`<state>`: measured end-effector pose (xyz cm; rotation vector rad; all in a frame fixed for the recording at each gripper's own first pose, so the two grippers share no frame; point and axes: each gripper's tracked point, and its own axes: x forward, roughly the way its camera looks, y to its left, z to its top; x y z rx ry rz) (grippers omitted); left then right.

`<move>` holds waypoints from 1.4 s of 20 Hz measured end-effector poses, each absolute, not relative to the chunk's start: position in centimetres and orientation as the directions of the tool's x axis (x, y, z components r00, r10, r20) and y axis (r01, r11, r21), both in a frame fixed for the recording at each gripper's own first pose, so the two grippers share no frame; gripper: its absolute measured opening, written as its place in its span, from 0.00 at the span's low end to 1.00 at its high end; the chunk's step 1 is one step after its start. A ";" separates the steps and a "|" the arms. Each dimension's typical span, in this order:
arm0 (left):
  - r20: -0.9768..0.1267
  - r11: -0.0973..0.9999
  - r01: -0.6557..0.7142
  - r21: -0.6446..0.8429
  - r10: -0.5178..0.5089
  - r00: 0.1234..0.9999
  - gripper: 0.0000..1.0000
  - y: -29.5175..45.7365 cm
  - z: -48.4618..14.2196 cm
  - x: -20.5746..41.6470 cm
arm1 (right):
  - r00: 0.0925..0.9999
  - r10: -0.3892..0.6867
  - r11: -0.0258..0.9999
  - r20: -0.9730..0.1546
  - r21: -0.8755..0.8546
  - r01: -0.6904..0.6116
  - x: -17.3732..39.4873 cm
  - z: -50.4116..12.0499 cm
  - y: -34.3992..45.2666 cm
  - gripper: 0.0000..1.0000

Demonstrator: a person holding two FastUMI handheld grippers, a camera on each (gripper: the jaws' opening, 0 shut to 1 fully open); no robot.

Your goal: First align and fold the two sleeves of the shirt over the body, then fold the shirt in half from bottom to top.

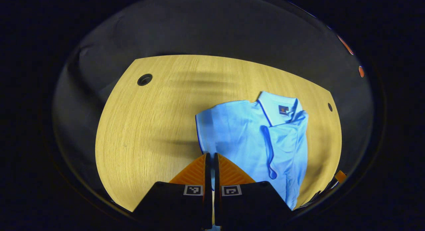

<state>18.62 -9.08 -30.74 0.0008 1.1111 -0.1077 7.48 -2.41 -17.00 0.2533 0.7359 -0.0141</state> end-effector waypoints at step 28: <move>-0.922 0.950 0.273 -0.152 -0.236 0.307 0.16 -30.2 -35.8 15.8 | 0.716 0.038 0.957 -0.697 0.231 0.175 4.0 -19.0 -10.7 0.99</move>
